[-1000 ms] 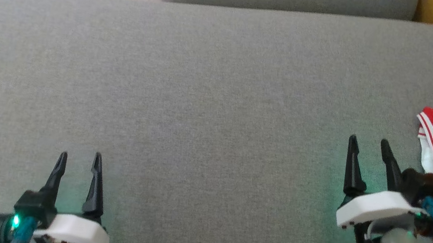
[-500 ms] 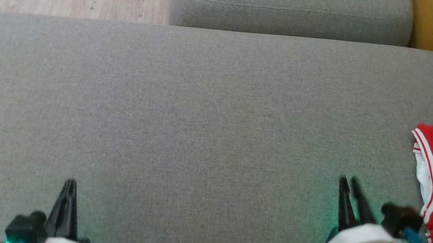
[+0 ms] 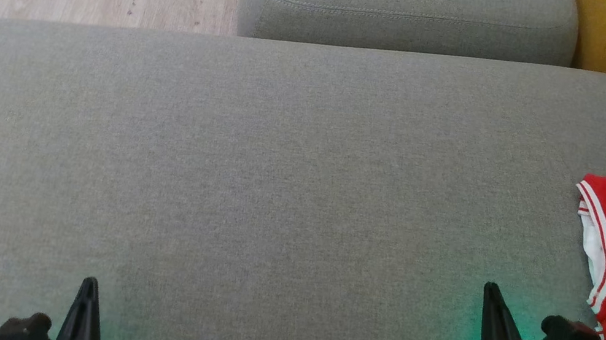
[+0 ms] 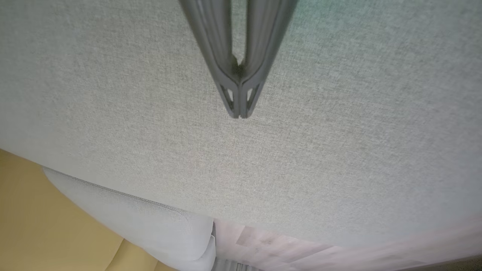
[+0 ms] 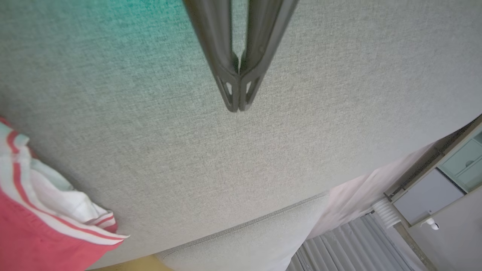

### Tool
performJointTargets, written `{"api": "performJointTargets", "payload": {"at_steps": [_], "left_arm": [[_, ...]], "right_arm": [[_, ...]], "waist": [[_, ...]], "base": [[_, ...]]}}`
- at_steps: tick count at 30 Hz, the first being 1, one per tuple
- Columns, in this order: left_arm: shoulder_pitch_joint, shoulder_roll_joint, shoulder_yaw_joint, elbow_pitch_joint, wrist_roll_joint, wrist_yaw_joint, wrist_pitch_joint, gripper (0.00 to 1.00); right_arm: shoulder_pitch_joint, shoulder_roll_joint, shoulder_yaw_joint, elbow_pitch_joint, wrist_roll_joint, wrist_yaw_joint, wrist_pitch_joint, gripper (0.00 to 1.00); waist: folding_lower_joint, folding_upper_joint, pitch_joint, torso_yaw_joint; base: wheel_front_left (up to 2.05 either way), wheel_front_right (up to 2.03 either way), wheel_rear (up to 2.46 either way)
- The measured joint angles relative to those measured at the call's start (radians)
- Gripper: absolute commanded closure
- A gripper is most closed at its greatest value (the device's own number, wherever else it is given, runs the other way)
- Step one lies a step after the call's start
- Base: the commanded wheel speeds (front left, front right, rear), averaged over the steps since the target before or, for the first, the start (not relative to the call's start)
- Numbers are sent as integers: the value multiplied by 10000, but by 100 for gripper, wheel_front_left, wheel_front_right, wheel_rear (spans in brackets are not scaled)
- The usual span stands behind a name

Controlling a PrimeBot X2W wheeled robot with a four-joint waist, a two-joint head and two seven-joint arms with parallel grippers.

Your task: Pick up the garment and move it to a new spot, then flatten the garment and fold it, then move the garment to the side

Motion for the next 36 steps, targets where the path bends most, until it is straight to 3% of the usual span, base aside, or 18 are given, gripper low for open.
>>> {"api": "performJointTargets", "payload": {"at_steps": [36], "left_arm": [[-332, -4, 566, -508, -3743, -453, 1024, 100]], "right_arm": [[53, 15, -621, -1287, 3893, 0, 959, 100]], "waist": [[0, 0, -43, 75]], "base": [[0, 0, 0]]}}
